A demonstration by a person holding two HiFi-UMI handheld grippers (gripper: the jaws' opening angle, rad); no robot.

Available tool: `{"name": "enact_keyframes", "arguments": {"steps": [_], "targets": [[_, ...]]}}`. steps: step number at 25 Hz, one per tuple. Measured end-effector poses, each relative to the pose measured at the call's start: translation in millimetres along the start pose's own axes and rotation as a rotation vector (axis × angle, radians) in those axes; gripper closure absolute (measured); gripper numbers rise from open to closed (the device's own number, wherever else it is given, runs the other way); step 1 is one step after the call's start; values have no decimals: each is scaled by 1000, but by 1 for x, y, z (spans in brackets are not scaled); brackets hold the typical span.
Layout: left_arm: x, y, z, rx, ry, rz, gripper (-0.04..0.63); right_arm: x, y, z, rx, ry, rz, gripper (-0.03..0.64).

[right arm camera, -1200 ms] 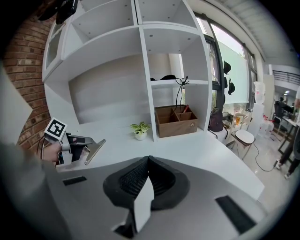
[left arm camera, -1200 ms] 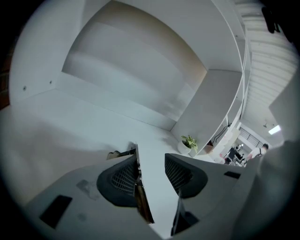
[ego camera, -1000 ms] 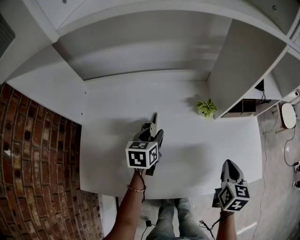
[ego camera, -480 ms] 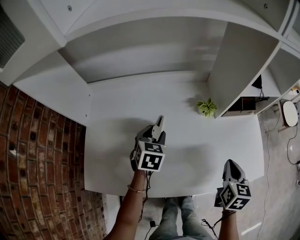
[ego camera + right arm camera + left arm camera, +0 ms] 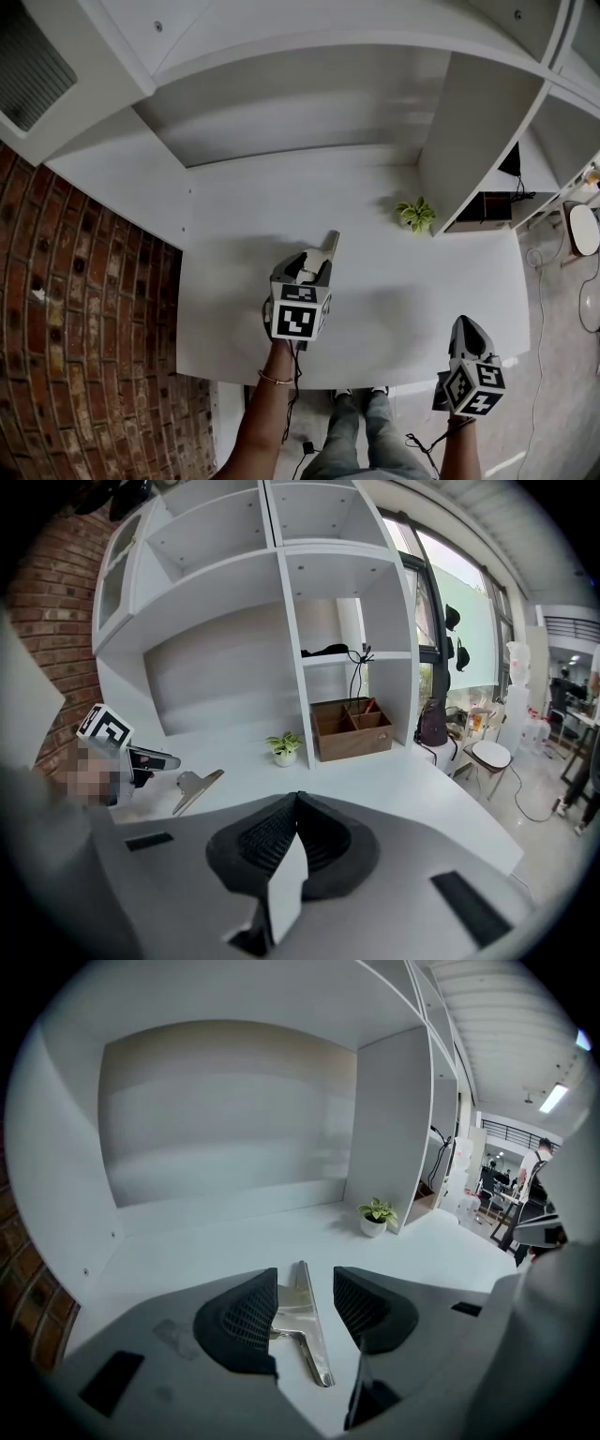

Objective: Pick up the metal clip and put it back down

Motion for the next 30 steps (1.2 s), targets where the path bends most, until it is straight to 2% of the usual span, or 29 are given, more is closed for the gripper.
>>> {"name": "enact_keyframes", "arguments": {"steps": [8,18,27,30], "targets": [[15,49,-1,50,66,73,410,17,8,-9,61,27,30,615],[25,143,7,163,186,198,413,52,27,-38,189,81,91,615],[13,215,25,223,318,297,545,74,45,-70,344,163,134,615],[5,234,27,243,365,326,568,79,51,-77,379,185,142,615]]}}
Point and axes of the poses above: the fingertips, and each gripper's own axes: y backward along the fingers, z to its right, x out of its top, the point moved 1 cm from there along y, backward along the fingers, and after that the axes turned 3 degrees about -y, right-handed, at the moved point
